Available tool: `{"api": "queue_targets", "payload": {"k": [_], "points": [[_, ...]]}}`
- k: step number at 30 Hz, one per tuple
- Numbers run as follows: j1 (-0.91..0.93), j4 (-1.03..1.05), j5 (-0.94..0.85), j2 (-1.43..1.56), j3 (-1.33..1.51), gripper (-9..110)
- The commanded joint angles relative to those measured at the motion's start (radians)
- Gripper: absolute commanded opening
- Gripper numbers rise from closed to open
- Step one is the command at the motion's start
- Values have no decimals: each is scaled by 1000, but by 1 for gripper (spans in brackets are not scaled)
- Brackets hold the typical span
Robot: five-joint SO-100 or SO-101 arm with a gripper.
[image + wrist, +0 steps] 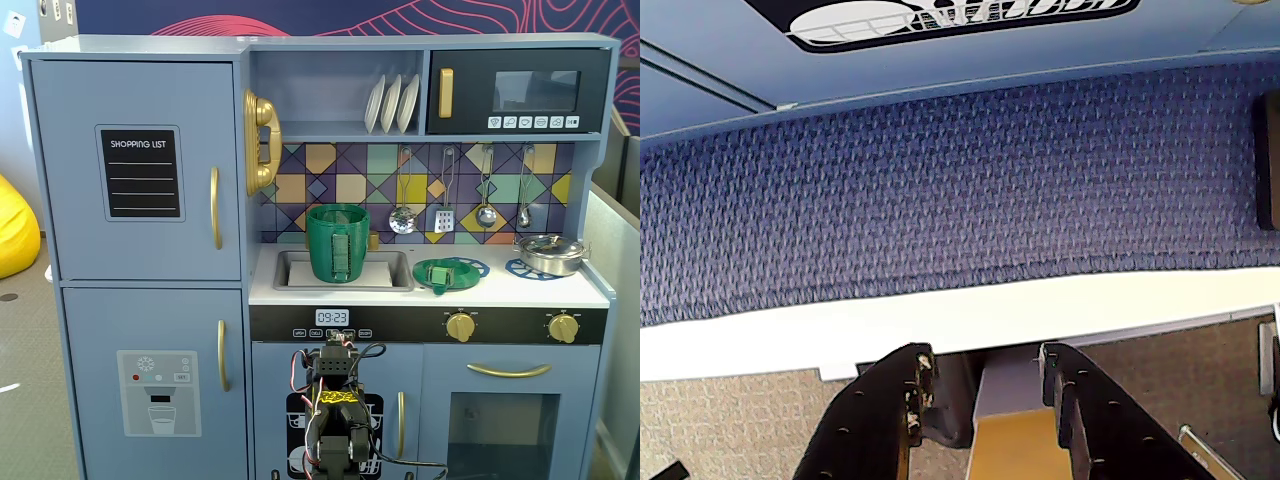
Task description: Pick up the lid from the counter and put it on the green recipient
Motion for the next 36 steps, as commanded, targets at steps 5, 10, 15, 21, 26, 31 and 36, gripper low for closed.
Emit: {"api": "queue_targets", "payload": {"k": [5, 10, 15, 21, 26, 31, 36], "points": [[107, 183, -25, -6, -3, 0], [107, 183, -25, -6, -3, 0], [198, 40, 3, -6, -21, 0], [399, -298, -152, -150, -291, 0], [537, -624, -224, -301, -494, 0], [640, -876, -187, -365, -518, 26], [696, -1091, -98, -416, -469, 50]]}}
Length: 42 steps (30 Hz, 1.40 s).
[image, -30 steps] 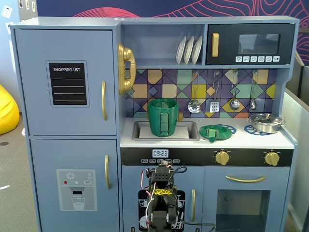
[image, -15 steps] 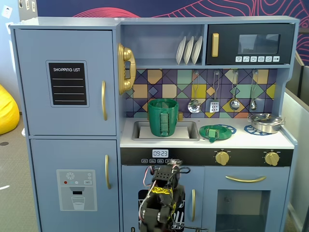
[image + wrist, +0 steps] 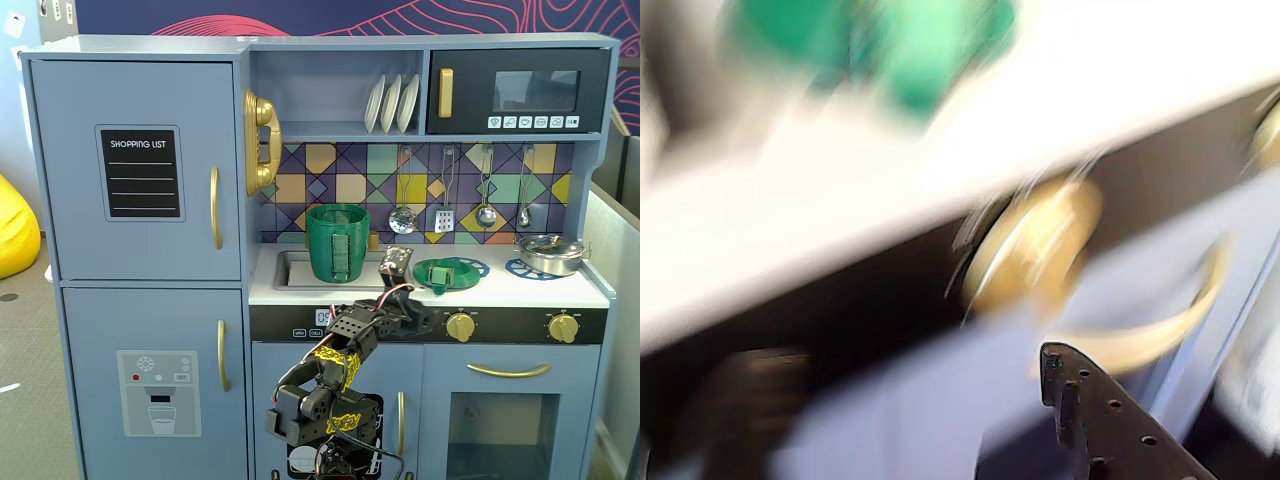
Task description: Pick up the lid from the counter and put it on the green recipient
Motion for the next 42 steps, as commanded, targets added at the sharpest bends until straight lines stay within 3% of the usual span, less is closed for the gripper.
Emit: {"api": "queue_targets", "payload": {"k": [1, 6, 13, 35, 37, 39, 42], "points": [[41, -193, 74, -69, -31, 53], [46, -399, 103, -212, -43, 57], [6, -495, 98, -387, -144, 53], [-77, -561, 38, -853, -561, 41], [-80, -560, 29, -873, -583, 33], [-94, -577, 86, -884, -597, 5], [-100, -575, 104, -893, -612, 0]]}}
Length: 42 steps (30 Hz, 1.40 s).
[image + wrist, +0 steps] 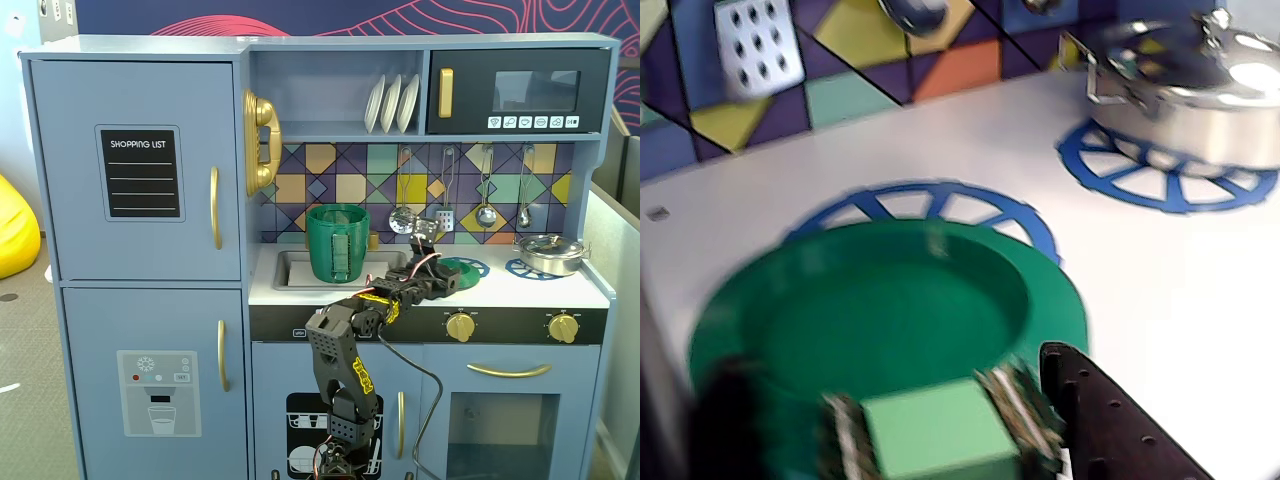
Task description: Pick up the lid from the counter and put it on the green recipient
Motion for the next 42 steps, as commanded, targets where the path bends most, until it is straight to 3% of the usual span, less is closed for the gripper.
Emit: {"api": "queue_targets", "payload": {"k": [1, 8, 16, 32, 42], "points": [[-20, -35, 25, 5, -91, 0], [-28, 0, -9, 5, -178, 0], [-63, 176, -2, 29, -425, 0], [-307, 578, 15, 101, -807, 0], [-453, 638, 0, 97, -851, 0]]}}
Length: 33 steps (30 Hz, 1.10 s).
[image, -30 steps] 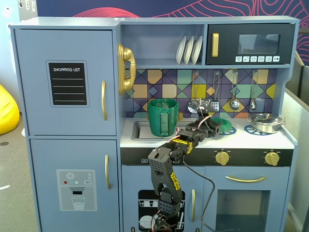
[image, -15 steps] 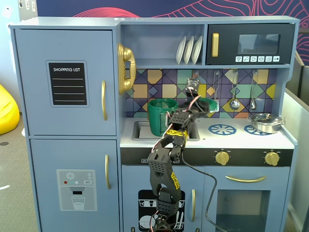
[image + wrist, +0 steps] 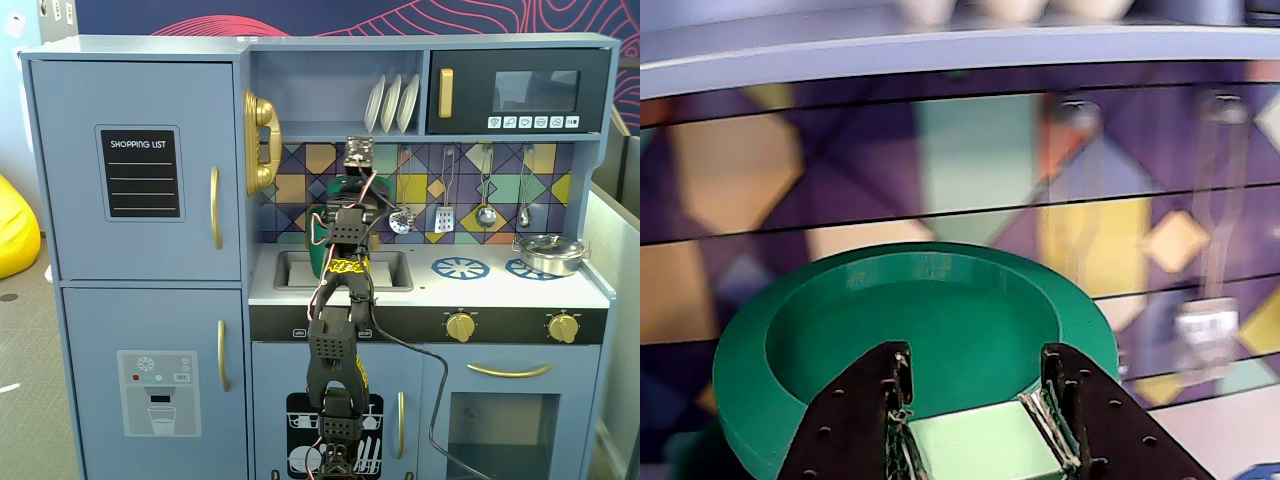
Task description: Pick up the lid from the counter and put it on the green recipient
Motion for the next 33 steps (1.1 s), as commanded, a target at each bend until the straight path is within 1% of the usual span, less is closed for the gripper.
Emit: {"api": "queue_targets", "payload": {"k": [1, 9, 33], "points": [[-54, 8, -8, 58, -80, 0], [-98, 12, -14, 51, -48, 0], [-77, -18, -6, 115, 170, 0]]}}
